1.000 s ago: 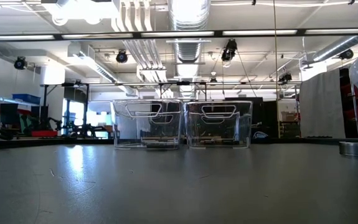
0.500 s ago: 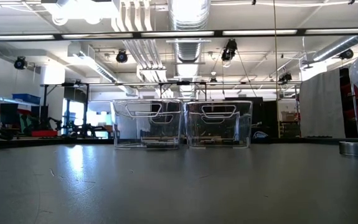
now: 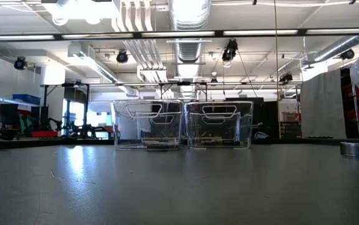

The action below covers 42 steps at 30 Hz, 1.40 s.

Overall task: Sort batteries
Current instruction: Put the black battery into the right transparent bin

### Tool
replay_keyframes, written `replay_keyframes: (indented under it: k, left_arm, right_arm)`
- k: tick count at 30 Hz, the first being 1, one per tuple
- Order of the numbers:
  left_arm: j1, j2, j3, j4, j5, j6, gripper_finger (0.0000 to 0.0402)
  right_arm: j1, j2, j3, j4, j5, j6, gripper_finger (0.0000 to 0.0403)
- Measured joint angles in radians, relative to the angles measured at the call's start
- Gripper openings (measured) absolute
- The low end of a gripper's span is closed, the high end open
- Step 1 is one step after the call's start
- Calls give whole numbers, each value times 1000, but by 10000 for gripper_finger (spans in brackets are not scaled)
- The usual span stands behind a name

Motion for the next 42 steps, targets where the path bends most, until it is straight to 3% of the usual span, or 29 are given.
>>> replay_keyframes:
  k: [3,9,15,18,21,27,32,42]
  left_arm:
    - [-25,-11,0,-153,1,-97,169]
    - [-53,-82,-84,-144,-5,-79,157]
    - [-76,-296,-348,-144,-72,-126,155]
    - [-78,-434,-515,-122,-97,-190,155]
    - [-78,-554,-673,-55,-79,-237,155]
    - [-79,-724,-885,170,7,-196,155]
    - [-79,-795,-981,184,56,-183,155]
    - [-79,-866,-1089,183,133,-188,155]
  right_arm:
    - [-114,39,-1,-46,-133,5,28]
    - [-356,115,-1,-99,-276,-17,32]
    - [-568,199,-1,-178,-345,0,30]
    - [-653,255,-1,-171,-462,36,30]
    - [-705,313,-1,-146,-531,58,30]
    - [-770,415,-1,-150,-561,77,30]
    - [-819,473,-1,-183,-608,71,29]
    - [-891,539,0,-198,-609,-104,29]
